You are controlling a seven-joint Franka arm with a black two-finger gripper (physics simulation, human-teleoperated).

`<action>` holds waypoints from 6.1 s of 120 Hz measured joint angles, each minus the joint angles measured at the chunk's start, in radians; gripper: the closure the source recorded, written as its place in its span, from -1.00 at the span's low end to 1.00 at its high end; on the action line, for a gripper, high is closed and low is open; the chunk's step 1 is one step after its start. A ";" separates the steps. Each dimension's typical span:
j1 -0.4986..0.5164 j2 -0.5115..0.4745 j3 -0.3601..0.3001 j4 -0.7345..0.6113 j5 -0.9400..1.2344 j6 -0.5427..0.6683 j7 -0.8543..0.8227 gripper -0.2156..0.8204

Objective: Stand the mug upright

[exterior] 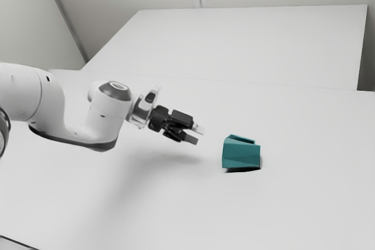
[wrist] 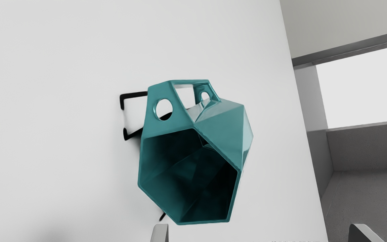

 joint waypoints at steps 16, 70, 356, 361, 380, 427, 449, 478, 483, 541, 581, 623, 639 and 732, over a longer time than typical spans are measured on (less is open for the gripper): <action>-0.024 0.024 0.000 0.002 -0.035 0.010 0.056 -0.54; -0.090 0.109 -0.001 0.036 -0.163 0.022 0.222 -0.54; -0.130 -0.071 -0.002 0.099 0.329 0.105 0.177 0.93; -0.125 -0.078 -0.002 0.099 0.395 0.105 0.149 0.93; -0.119 -0.114 -0.002 0.097 0.634 0.096 0.033 0.93; -0.063 -0.197 -0.045 0.070 1.018 0.043 -0.250 0.93; -0.042 -0.218 -0.055 0.066 1.153 0.023 -0.365 0.93; -0.029 -0.239 -0.056 0.025 1.311 0.010 -0.506 0.93; -0.028 -0.247 -0.056 0.007 1.329 0.011 -0.528 0.93; -0.005 -0.306 -0.064 -0.121 1.441 0.078 -0.756 0.93; -0.001 -0.318 -0.065 -0.199 1.459 0.153 -0.865 0.93; -0.002 -0.302 -0.065 -0.234 1.463 0.208 -0.943 0.93; -0.002 -0.292 -0.065 -0.234 1.463 0.215 -0.963 0.93; -0.004 -0.369 -0.092 -0.207 1.426 0.169 -1.005 -0.46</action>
